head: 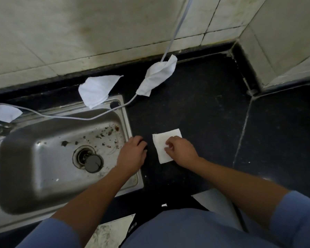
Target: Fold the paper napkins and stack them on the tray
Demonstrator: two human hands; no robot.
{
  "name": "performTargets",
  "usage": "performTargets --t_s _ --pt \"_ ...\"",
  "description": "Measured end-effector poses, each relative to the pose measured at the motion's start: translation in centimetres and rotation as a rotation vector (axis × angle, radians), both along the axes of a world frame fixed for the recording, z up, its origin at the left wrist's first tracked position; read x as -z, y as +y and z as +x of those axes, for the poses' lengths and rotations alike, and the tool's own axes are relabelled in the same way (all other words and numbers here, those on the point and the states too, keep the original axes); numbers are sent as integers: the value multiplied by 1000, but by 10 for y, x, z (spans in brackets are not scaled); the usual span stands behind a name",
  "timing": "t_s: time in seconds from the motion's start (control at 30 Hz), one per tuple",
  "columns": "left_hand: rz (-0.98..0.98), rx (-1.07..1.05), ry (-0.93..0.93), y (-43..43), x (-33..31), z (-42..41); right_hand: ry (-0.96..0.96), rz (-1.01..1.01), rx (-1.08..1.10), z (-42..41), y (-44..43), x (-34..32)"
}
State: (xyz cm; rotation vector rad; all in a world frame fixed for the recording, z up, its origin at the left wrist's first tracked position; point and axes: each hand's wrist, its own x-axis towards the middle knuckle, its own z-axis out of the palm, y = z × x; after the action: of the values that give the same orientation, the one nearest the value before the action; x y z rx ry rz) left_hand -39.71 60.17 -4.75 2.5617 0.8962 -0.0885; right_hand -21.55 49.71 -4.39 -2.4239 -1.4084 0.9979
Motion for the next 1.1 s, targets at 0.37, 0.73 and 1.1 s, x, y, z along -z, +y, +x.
performTargets --t_s 0.37,0.73,1.1 --pt "71 288 306 -31 23 31 -399 -107 -535 44 -41 24" --pt "55 27 144 -34 7 -13 -338 -78 -552 38 34 -6" --pt "80 -295 220 -55 -14 -80 -67 -320 -492 30 63 -8"
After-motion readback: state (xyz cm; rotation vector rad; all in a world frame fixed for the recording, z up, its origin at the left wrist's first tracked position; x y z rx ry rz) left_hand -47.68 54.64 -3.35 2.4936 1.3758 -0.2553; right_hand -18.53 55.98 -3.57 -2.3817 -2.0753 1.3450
